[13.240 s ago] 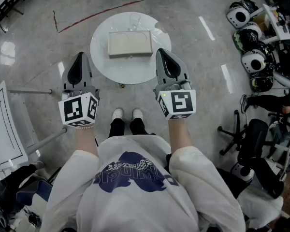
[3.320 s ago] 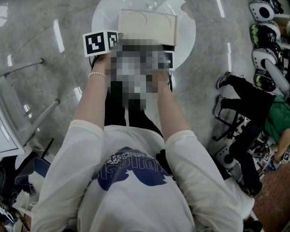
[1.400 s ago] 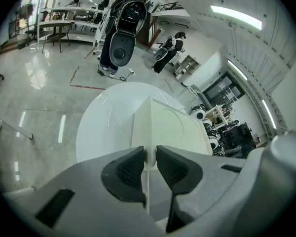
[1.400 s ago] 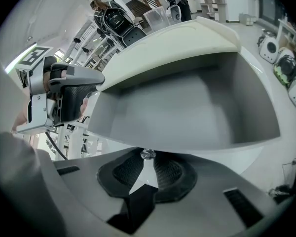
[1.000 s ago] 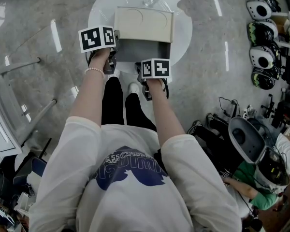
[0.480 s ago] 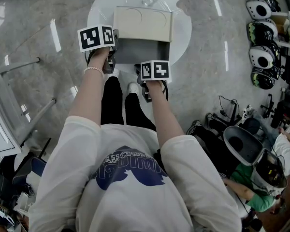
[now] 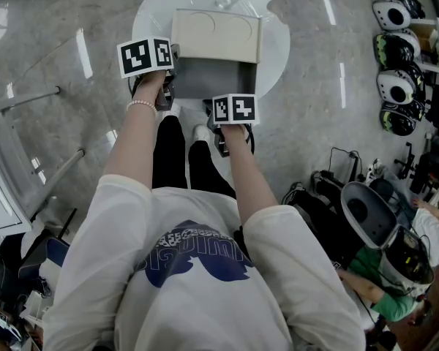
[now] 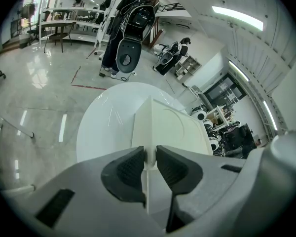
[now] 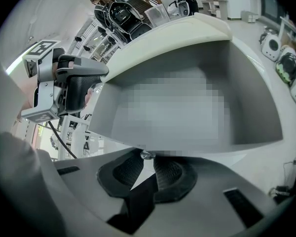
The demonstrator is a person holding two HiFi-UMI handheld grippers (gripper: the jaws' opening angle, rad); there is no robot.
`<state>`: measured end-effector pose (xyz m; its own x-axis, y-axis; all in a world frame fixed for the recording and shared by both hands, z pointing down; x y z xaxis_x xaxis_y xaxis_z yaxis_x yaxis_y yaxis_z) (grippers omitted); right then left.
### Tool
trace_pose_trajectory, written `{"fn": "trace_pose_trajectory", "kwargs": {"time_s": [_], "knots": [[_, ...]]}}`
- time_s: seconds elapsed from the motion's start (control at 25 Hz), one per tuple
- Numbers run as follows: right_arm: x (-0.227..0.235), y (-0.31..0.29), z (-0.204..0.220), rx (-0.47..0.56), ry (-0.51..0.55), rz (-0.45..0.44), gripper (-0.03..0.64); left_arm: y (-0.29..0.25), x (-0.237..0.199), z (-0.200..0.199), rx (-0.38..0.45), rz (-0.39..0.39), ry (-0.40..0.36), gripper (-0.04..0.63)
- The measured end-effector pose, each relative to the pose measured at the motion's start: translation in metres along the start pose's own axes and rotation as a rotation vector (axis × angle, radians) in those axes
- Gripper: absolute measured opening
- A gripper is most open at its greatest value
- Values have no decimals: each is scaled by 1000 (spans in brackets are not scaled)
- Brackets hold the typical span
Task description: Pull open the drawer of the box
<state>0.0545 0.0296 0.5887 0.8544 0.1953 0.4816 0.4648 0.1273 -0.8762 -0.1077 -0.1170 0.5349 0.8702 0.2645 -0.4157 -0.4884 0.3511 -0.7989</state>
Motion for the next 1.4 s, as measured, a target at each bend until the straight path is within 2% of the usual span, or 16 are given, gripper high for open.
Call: {"fn": "trace_pose_trajectory", "kwargs": {"time_s": [0.8,1.2,1.36,1.4], "knots": [[3,-5,6,-12,2,2,57,0,1,0,-1,5,1,89],[3,-4,8,20,-30,-37,66,1,1,-1,-2,-7,-11,89],[3,0,11,60,-124,-157,198,0,2,0,13,-12,-33,91],[5,3,13,69,-146,-178,206,0,2,1,18,-14,-40,91]]}}
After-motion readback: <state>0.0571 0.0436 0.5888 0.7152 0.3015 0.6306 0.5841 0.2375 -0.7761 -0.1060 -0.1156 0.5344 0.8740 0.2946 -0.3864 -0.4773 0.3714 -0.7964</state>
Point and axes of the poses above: the fingertips, and each gripper's own axes: y backward along the fingers, x to its right, z out of its underside, the point moved 7 cm from there along y, backward along the fingers, and after that the axes turned 13 degrees about -y, right-handed, at the moved point
